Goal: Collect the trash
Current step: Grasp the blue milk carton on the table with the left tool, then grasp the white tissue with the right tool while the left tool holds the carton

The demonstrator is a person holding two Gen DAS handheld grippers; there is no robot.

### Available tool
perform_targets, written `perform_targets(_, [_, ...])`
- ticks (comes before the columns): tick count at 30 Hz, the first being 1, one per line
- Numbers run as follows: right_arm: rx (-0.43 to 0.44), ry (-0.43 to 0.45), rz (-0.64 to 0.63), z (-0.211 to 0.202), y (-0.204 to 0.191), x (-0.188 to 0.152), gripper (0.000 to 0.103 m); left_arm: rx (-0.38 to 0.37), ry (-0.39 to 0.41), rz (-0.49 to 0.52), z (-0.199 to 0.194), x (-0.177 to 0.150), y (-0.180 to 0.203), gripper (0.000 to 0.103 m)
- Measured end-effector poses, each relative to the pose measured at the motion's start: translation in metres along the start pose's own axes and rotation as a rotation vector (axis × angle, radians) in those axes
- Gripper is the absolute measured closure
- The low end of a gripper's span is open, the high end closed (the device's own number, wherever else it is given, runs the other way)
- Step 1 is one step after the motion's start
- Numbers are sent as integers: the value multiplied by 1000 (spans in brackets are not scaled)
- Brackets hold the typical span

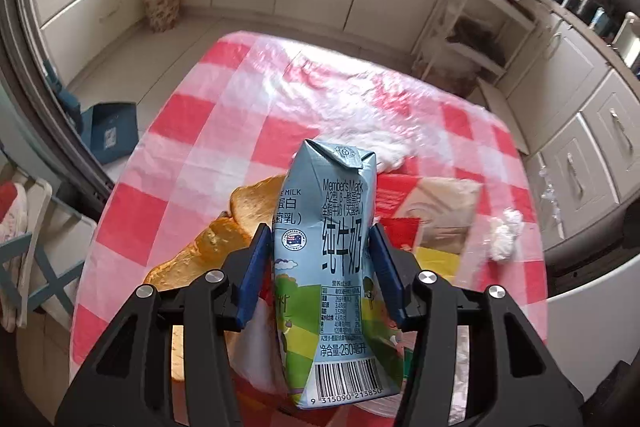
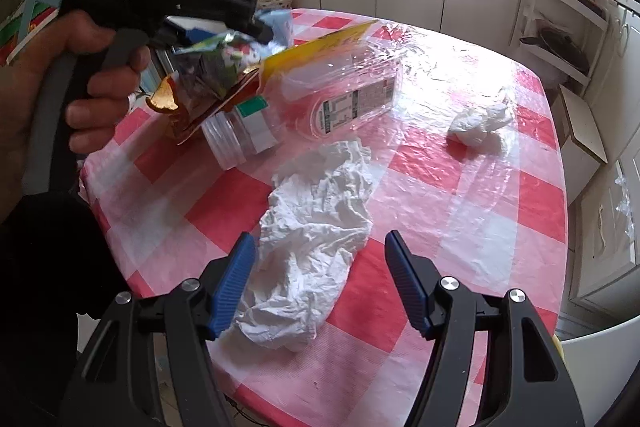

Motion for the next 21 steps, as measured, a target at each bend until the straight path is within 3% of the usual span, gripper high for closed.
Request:
perform_targets(5, [0, -6, 5, 3, 0, 0, 39, -119, 153, -54, -40, 18, 11, 55])
perform_targets(9, [11, -33, 8, 8, 0, -5, 65, -162, 251, -58, -64, 28, 19, 55])
perform_targets(12, [23, -29, 10, 6, -2, -5, 79, -180, 262, -51, -69, 26, 28, 55])
perform_targets(15, [23, -12, 13, 1, 0, -4, 86, -200, 251, -55, -69, 23, 36, 55])
perform_targets(21, [-14, 49, 31, -25, 15, 4, 88, -262, 254, -39, -79, 14, 60, 55])
Point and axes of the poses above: each gripper's, at about its wrist camera, not at the fingertips, and z roughly the way its jaws point, y to its right, x to its top, the point moved 7 cm from there along z, roughly the way its jaws point, and after that the axes turned 11 degrees about y, right-handed, at the moved point
